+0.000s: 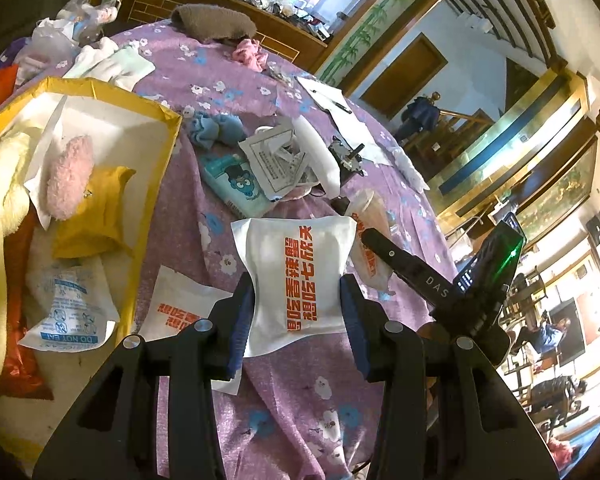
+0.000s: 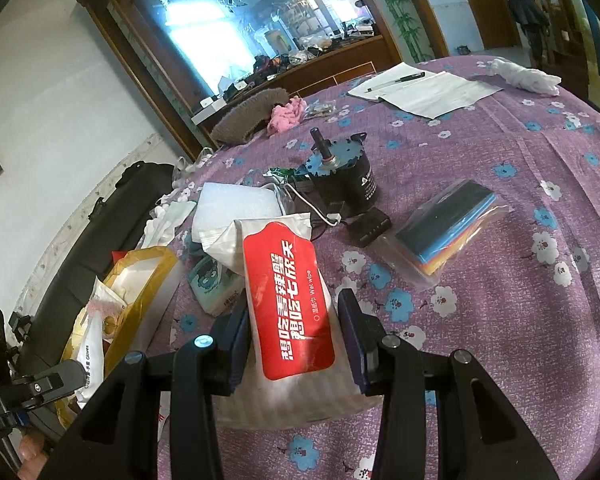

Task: Organize soft objects
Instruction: 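Carry both bags into the yellow-rimmed box and open both grippers, then grasp the white foam sheet with right gripper while left grasps the paper leaflet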

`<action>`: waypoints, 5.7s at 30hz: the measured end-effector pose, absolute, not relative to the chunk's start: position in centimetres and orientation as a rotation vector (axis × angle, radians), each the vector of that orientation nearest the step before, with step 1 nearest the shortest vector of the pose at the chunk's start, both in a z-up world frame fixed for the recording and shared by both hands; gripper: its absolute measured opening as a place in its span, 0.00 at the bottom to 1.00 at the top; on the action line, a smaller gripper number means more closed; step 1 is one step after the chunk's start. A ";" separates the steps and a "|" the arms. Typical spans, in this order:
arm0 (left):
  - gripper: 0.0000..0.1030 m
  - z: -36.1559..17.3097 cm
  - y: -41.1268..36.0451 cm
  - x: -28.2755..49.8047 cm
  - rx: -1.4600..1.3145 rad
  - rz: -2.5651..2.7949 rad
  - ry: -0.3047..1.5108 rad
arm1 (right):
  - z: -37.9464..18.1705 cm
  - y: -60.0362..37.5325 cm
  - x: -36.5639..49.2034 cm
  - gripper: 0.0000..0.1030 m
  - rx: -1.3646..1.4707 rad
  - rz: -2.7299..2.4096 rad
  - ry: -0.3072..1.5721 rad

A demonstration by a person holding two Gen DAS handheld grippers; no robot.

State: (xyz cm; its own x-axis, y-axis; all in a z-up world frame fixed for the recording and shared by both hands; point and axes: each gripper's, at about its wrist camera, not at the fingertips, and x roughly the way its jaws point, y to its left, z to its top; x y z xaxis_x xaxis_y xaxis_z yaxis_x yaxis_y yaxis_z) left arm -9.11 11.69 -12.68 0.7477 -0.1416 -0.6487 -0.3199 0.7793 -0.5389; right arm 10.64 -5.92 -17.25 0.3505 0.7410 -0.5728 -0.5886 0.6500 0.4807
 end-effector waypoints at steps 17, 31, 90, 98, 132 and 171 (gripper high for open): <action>0.41 -10.9 15.4 -12.1 -0.762 0.155 0.681 | -17.3 -6.2 10.7 0.40 0.214 0.874 0.840; 0.41 -4.5 22.6 -17.1 -0.699 0.348 0.534 | -12.9 -3.0 5.5 0.40 0.223 1.111 0.849; 0.65 -11.7 12.5 -8.1 -0.568 0.279 0.795 | -18.1 -1.0 9.0 0.66 0.250 1.082 0.997; 0.65 -12.4 12.3 -7.7 -0.577 0.284 0.828 | -18.4 -1.1 9.0 0.66 0.230 1.052 1.002; 0.65 -12.8 12.7 -4.4 -0.644 0.175 0.857 | -13.9 -3.4 13.6 0.66 0.286 1.027 0.989; 0.65 -14.7 17.3 4.0 -0.666 0.284 0.946 | -17.6 -0.8 18.1 0.07 0.469 1.145 1.109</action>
